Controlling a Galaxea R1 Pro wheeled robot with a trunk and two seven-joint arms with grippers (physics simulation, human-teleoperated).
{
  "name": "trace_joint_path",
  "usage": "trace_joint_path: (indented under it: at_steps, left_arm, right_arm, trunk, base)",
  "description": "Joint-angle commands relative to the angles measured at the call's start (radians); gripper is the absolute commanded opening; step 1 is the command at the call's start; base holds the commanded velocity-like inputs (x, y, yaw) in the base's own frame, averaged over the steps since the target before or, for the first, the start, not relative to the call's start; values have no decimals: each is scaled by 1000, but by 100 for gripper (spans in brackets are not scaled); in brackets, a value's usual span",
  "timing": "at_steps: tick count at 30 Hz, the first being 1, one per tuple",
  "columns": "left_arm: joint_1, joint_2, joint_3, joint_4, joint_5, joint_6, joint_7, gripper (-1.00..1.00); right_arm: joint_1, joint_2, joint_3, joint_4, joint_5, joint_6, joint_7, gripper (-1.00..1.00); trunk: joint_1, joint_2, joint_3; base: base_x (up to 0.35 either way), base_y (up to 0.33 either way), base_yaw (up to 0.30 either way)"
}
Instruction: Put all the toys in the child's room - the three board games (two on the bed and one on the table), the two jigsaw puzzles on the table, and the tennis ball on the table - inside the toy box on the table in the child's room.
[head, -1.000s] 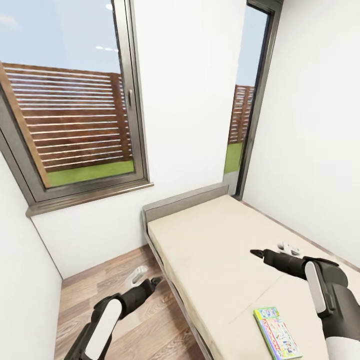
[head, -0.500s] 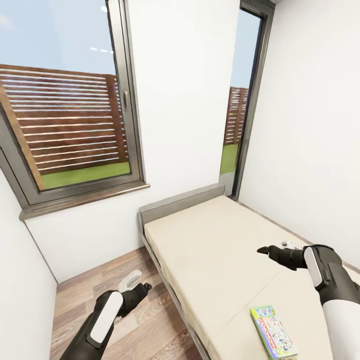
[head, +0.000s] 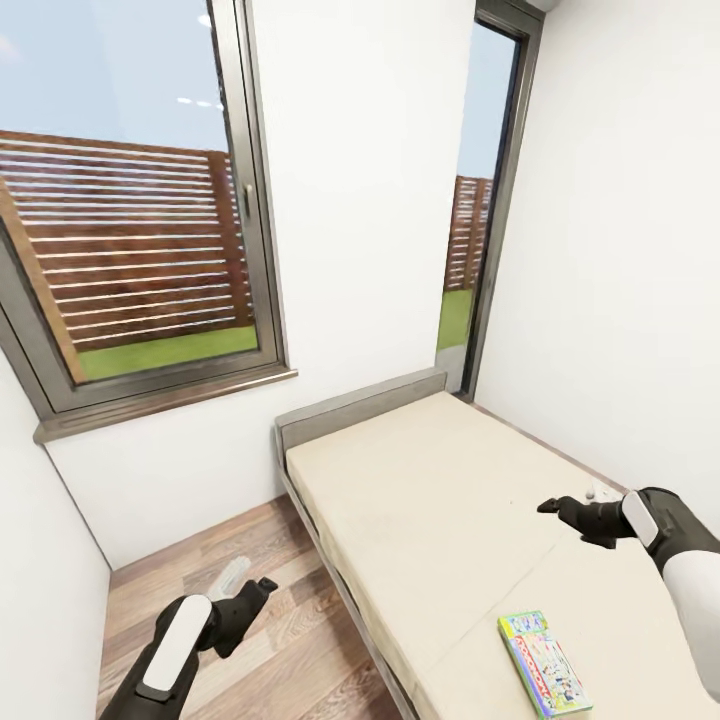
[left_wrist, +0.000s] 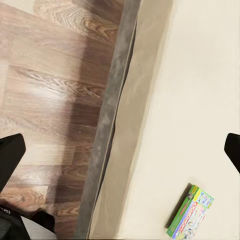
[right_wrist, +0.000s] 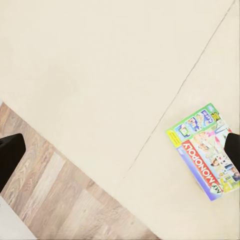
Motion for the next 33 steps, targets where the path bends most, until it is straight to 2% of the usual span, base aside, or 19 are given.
trace_joint_path:
  at_steps: [1, 3, 8, 16, 23, 30, 33]
  left_arm:
    - [0, -1, 3, -2, 12, 2, 9, 100]
    - [16, 4, 7, 3, 12, 2, 12, 100]
    - [23, 2, 8, 5, 10, 3, 13, 100]
    - [20, -11, -4, -11, 13, 4, 15, 100]
    - [20, -19, -6, -18, 18, 3, 14, 100]
    - [33, -24, -14, -2, 14, -11, -11, 100]
    - [33, -27, -18, 4, 12, -15, -16, 100]
  right_arm:
    - [-1, 0, -5, 1, -2, 4, 1, 100]
    - [-9, -17, -2, 38, -1, -19, -1, 100]
    - [-9, -38, 2, 65, 1, -33, -3, 100]
    - [1, -51, 6, 83, 2, -39, 0, 100]
    - [34, -66, 5, 105, 3, -48, 4, 100]
    - [77, -125, 6, 117, 3, -57, 9, 100]
    - [85, -129, 6, 117, 2, -58, 10, 100]
  trunk:
    - [1, -3, -2]
    - [5, -10, -5]
    - [24, -45, -21]
    - [54, -101, -46]
    - [81, -150, -68]
    - [108, -199, -90]
    - [120, -220, -99]
  base:
    - [0, 0, -3]
    - [0, 0, -2]
    - [0, 0, -1]
    - [0, 0, 0]
    - [0, 0, 0]
    - [0, 0, 0]
    - [0, 0, 0]
